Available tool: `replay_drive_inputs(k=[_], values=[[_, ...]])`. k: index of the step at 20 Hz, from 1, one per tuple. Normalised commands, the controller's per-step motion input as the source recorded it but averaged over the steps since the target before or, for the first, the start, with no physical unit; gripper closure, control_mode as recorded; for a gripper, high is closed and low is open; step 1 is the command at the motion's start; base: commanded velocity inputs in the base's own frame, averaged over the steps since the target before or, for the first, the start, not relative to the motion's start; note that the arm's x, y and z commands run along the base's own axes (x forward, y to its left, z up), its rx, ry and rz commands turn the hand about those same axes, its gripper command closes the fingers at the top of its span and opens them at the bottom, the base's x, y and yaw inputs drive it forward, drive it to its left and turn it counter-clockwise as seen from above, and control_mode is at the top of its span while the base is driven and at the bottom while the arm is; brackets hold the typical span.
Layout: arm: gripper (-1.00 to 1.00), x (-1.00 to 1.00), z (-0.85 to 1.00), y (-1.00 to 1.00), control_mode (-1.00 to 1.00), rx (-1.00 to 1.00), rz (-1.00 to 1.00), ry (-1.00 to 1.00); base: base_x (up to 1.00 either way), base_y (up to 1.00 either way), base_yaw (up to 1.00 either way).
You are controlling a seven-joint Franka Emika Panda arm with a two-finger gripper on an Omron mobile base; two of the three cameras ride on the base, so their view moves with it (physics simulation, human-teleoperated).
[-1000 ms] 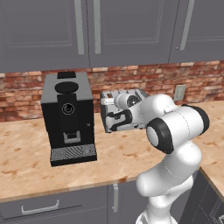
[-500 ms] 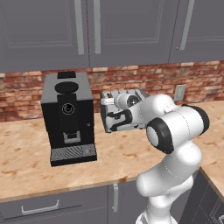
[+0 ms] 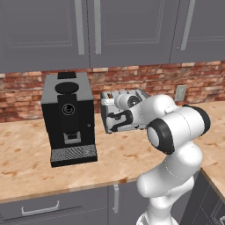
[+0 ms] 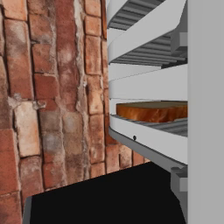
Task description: Start the toaster. Once the lever pops up, take the bread to the plate on the dining counter.
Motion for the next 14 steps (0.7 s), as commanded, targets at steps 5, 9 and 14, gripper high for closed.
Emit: replay_drive_inputs(k=[5,9,14], values=[[-1.00,0.00,0.00,0.00,-1.00,0.00,0.00,0.00,0.00,0.00,0.00],[-1.00,0.00,0.00,0.00,-1.00,0.00,0.00,0.00,0.00,0.00,0.00],[-1.00,0.00,0.00,0.00,-1.00,0.00,0.00,0.00,0.00,0.00,0.00]])
